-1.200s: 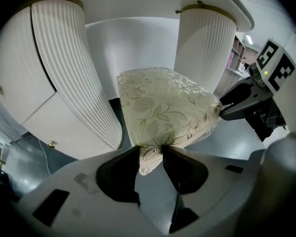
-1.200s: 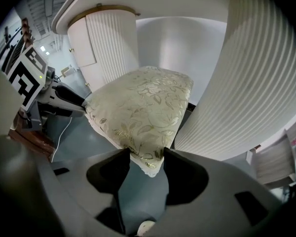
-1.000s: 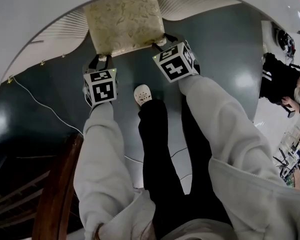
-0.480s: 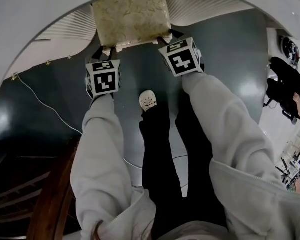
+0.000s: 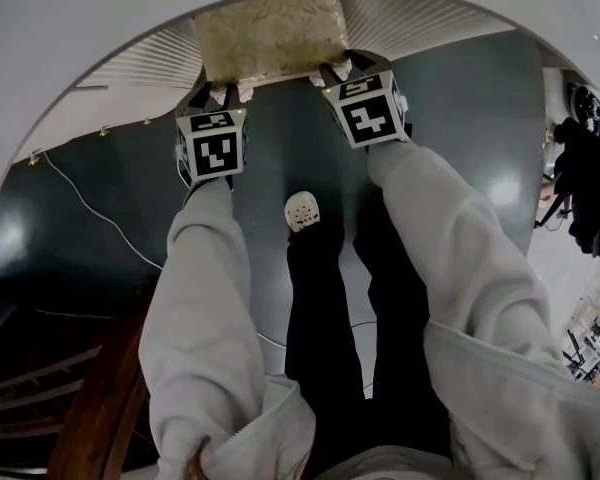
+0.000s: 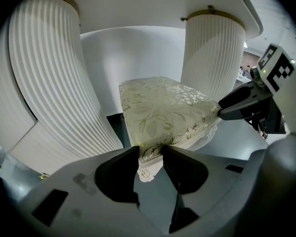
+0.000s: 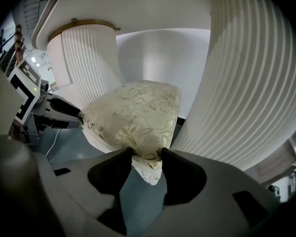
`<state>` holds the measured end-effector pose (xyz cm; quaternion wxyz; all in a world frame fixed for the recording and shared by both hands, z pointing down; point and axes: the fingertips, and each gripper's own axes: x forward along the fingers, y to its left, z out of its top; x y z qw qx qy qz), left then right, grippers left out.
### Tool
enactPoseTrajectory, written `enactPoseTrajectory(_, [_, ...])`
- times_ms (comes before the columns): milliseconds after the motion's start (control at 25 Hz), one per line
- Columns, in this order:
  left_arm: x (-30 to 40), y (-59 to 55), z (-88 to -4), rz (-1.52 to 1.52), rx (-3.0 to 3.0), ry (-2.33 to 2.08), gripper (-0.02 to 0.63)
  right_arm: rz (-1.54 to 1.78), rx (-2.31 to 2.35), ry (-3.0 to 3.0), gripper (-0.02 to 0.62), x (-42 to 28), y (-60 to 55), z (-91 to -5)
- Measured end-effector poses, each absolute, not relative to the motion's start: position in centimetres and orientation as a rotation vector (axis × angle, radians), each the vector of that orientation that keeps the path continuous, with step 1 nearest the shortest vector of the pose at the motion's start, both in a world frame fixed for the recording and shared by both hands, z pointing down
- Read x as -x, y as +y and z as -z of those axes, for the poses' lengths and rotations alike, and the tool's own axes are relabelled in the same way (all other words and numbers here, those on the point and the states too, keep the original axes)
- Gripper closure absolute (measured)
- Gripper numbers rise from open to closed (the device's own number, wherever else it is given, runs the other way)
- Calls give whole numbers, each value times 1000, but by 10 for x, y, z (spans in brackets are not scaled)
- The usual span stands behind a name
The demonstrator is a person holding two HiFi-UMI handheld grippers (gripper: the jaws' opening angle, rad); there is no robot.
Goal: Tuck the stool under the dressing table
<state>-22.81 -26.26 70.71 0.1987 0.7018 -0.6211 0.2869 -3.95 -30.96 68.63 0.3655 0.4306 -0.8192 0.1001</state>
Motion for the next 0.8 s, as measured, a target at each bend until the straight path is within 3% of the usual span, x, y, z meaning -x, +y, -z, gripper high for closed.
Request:
enactPoseTrajectory(720, [243,-300,-698,-776,-2050,-1830,460,-130,-1206,-2215,352,52,-343,-680])
enactPoseTrajectory(800, [243,-295,-698,-770,-2049,-1846,459,-144,-1245,-2221,397,48,-338,-679])
